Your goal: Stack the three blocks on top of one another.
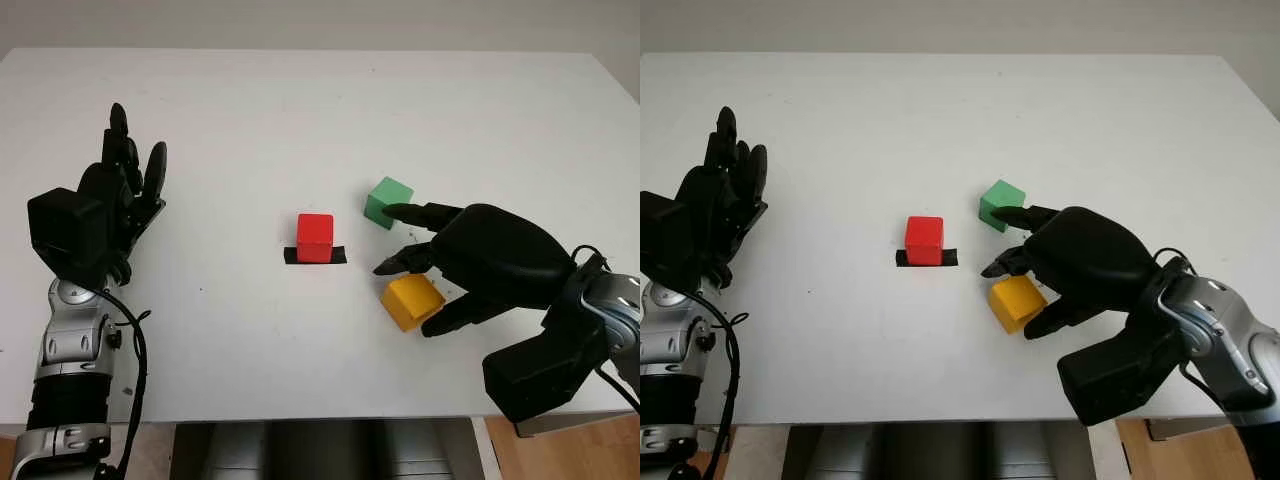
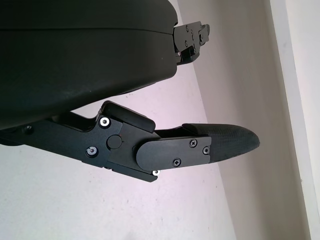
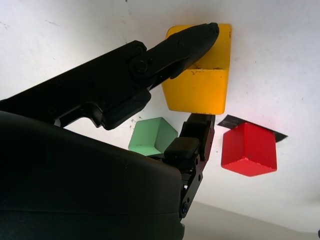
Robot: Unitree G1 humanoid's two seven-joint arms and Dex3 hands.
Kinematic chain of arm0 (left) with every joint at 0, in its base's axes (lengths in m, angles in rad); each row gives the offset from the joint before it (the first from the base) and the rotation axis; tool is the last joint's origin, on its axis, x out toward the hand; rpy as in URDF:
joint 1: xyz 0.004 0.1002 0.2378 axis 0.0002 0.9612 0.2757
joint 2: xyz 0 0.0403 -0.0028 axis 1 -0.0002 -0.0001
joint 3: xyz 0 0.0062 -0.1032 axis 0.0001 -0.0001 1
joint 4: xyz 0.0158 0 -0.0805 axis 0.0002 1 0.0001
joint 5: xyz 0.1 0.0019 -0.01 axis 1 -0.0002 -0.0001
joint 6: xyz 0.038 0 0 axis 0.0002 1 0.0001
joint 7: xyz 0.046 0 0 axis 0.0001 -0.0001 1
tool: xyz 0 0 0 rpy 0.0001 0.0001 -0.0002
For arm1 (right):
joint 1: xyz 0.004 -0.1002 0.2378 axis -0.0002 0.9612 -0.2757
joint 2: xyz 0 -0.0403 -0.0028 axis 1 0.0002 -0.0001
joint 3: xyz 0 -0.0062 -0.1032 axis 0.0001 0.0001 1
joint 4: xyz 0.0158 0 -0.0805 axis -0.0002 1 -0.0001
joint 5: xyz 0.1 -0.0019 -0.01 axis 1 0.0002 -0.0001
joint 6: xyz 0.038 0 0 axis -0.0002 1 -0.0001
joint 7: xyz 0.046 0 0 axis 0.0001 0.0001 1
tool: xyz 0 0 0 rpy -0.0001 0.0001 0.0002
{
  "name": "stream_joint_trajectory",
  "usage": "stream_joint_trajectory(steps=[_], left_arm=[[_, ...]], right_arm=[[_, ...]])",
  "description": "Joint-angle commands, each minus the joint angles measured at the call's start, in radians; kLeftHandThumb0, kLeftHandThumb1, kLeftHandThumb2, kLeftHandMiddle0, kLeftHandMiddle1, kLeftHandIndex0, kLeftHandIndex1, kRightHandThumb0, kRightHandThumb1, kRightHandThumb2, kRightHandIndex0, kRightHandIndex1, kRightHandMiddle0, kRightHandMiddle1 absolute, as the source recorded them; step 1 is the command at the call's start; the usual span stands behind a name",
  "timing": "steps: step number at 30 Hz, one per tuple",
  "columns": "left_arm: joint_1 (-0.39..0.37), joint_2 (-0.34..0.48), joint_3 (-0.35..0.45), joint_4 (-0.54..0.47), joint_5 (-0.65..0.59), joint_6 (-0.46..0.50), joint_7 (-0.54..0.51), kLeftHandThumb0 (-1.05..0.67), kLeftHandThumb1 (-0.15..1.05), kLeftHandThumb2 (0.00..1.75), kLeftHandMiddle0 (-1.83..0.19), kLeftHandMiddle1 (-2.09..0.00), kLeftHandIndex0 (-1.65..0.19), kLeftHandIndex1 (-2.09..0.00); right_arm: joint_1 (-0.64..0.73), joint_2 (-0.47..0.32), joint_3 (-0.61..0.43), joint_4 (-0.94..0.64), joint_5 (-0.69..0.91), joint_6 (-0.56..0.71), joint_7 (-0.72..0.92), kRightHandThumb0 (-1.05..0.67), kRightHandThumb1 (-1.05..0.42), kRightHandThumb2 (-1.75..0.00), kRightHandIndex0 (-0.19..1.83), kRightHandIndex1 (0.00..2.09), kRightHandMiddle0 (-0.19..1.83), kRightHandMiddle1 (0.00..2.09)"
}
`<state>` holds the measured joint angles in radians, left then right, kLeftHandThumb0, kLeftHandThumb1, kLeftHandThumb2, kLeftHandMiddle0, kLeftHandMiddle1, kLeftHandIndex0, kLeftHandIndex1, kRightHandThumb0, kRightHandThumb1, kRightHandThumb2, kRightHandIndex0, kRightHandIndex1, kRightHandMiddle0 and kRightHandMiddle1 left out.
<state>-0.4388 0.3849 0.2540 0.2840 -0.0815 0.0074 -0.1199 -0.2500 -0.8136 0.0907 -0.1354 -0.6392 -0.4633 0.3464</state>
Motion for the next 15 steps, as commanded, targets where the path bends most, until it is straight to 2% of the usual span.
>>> stream_joint_trajectory(steps=[1,5,15], left_arm=[[0.008,0.011,0.002,-0.015,0.002,0.001,-0.002,-0.79,1.05,0.48,0.19,0.0,0.19,0.0],[0.007,0.012,0.0,-0.017,0.007,-0.001,0.0,-0.79,1.05,0.48,0.19,0.0,0.19,0.0],[0.008,0.009,0.001,-0.021,0.011,0.007,0.004,-0.79,1.05,0.49,0.19,0.0,0.19,0.0]], right_arm=[[-0.015,0.011,-0.001,0.008,0.009,-0.011,-0.018,-0.6,-0.87,-0.05,0.38,0.07,0.59,0.98],[-0.016,0.013,-0.008,0.019,0.005,-0.028,-0.045,-0.47,-0.88,-0.06,0.44,0.09,0.61,1.13],[-0.04,0.002,-0.01,0.063,-0.012,-0.069,-0.089,-0.43,-0.84,-0.05,0.47,0.09,0.62,1.25]])
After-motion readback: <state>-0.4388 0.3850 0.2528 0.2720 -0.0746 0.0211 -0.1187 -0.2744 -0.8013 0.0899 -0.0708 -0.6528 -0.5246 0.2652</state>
